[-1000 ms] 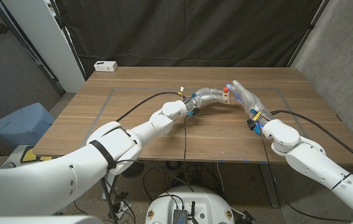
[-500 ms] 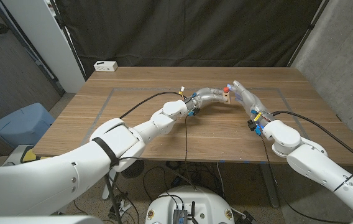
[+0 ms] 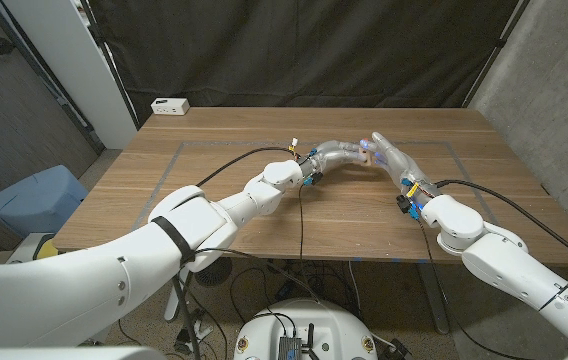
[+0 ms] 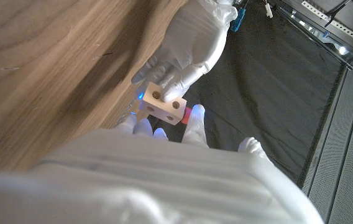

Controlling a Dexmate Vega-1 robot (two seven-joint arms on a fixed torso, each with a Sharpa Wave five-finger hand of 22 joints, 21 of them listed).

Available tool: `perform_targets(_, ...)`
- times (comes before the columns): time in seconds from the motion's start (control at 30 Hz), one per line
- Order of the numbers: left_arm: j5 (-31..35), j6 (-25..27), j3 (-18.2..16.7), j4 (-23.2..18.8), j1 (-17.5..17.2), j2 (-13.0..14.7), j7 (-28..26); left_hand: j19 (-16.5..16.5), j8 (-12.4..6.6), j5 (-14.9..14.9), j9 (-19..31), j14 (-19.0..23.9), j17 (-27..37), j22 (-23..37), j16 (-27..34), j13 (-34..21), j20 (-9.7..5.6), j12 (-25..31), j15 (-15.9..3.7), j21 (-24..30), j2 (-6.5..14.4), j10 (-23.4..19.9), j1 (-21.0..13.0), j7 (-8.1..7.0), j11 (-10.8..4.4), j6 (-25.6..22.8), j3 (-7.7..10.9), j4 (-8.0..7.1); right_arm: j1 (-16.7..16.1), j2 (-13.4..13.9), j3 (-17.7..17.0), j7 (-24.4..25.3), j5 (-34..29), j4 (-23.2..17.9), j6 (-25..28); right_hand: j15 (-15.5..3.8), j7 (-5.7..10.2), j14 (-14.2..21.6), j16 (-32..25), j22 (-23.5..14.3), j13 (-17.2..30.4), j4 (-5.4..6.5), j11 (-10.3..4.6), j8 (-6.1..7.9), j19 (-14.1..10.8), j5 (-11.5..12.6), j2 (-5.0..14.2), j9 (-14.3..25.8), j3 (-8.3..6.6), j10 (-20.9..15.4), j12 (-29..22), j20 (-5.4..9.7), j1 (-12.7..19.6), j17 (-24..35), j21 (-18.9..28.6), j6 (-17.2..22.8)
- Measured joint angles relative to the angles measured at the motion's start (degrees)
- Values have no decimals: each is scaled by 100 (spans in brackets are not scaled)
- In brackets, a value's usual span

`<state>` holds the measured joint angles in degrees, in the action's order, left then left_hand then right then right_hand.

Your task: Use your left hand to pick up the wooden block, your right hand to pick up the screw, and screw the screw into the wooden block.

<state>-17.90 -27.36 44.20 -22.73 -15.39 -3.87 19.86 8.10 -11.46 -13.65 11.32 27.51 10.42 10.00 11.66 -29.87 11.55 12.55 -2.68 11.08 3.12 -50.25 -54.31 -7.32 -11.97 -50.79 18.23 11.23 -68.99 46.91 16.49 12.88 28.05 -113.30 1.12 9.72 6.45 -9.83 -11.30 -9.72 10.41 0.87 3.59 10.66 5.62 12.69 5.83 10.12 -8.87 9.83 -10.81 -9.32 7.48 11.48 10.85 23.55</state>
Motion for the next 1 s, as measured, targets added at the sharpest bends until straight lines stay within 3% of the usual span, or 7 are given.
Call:
perform_targets(0.5, -16, 56, 12, 61, 41, -23, -6, 0, 1, -16, 2, 0, 0, 0, 0, -2, 0, -2, 0, 0, 2, 2, -2, 0, 1, 4, 0, 0, 28, 3, 60, -25, -43, -69, 7, 0, 0, 0, 0, 0, 0, -17, 0, 0, 0, 0, 0, 0, -17, 0, 0, 0, 0, 0, 0, -1)
perform_targets(1.0, 4, 58, 36, 59, 61, -7, 3, 0, 20, -16, 2, 0, 0, 0, 0, -1, 0, 8, 0, 0, 9, 5, -9, -4, 1, 10, 9, 9, -89, 16, -123, 128, -56, -106, -45, 0, 32, 0, 0, 0, 0, -16, 0, 0, 0, 0, 0, 1, -17, 0, 0, 0, 0, 0, 0, 31)
